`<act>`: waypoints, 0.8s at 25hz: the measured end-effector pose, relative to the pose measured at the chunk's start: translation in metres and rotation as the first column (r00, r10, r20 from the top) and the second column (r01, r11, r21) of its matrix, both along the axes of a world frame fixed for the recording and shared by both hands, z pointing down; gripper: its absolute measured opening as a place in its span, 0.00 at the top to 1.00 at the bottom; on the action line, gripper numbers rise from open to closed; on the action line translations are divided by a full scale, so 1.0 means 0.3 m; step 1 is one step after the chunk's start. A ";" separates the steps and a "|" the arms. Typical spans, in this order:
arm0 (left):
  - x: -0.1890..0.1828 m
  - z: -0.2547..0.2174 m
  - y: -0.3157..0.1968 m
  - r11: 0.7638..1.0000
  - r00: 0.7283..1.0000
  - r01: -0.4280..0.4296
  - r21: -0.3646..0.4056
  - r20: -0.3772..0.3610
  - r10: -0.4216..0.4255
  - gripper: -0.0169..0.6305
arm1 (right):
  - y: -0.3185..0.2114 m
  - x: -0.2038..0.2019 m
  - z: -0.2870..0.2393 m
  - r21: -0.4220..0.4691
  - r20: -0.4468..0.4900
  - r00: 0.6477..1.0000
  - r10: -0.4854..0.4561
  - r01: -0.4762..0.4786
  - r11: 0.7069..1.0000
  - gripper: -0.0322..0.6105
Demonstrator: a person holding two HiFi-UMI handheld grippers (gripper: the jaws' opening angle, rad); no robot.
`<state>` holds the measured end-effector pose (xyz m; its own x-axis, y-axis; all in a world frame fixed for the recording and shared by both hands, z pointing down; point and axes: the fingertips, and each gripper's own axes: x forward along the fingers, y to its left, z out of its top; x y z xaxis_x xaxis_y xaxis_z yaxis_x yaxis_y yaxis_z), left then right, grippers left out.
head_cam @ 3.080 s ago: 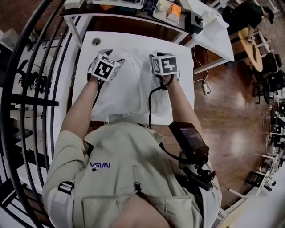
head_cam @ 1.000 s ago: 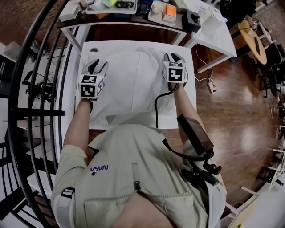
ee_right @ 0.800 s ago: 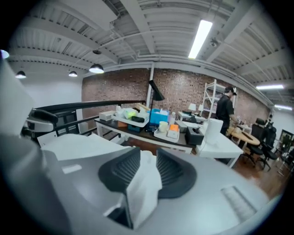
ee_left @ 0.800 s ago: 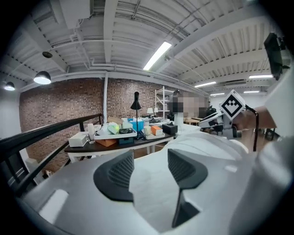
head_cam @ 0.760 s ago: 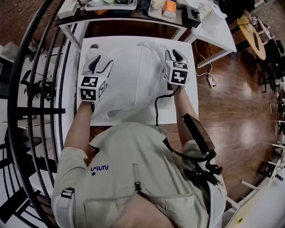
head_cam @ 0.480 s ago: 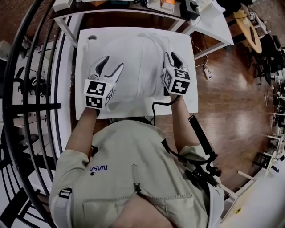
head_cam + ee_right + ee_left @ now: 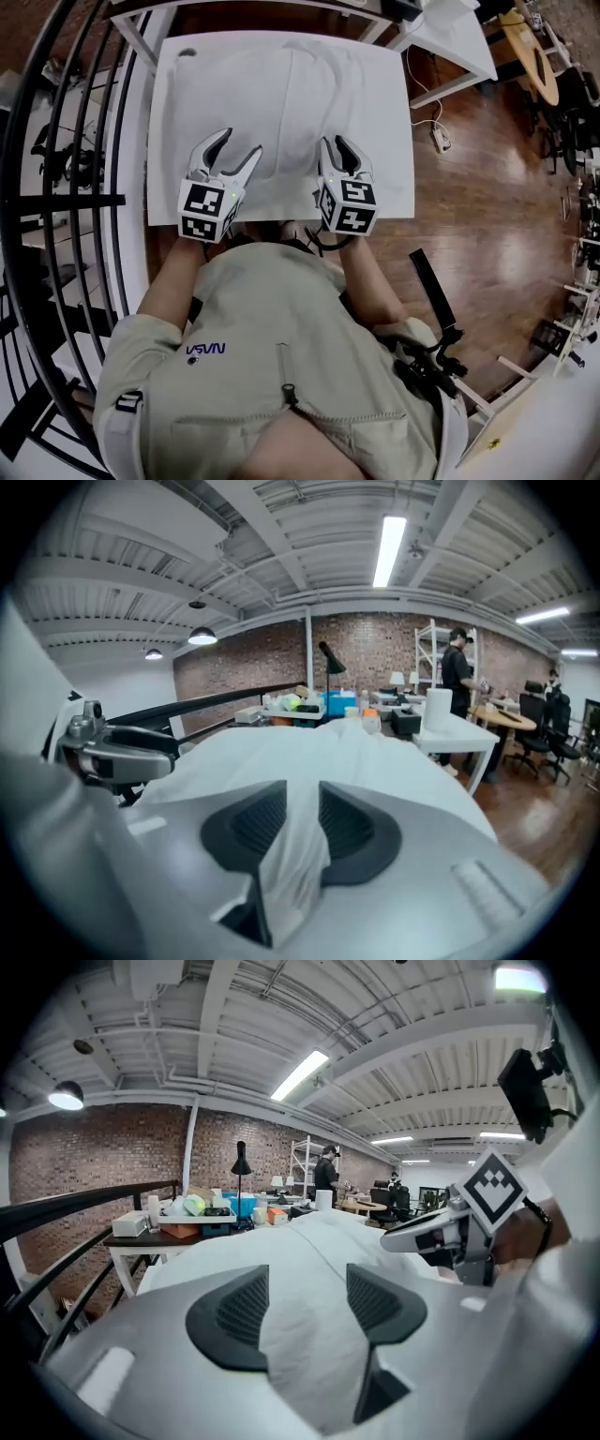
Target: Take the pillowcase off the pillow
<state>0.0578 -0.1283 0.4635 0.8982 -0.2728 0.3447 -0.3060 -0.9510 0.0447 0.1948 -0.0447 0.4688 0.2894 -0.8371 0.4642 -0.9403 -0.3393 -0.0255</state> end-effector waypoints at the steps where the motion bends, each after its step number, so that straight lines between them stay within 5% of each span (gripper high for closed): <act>1: -0.004 0.007 0.016 1.000 1.000 0.014 0.005 0.009 -0.014 0.56 | 0.011 -0.013 0.013 0.000 0.008 1.000 -0.015 0.015 1.000 0.78; 10: -0.061 0.091 0.118 0.989 0.984 0.145 0.043 0.100 -0.148 0.56 | 0.080 -0.089 0.121 -0.016 0.016 0.988 -0.155 0.156 0.988 0.78; 20: -0.085 0.224 0.098 0.997 0.977 0.066 0.043 0.202 -0.073 0.56 | 0.075 -0.166 0.233 -0.145 0.022 0.995 -0.099 0.101 0.984 0.77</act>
<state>0.0322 -0.0990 0.5307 0.7887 -0.3475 0.5071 -0.3704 -0.9270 -0.0591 0.1449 -0.0222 0.5387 0.2003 -0.7845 0.5869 -0.9696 -0.2448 0.0037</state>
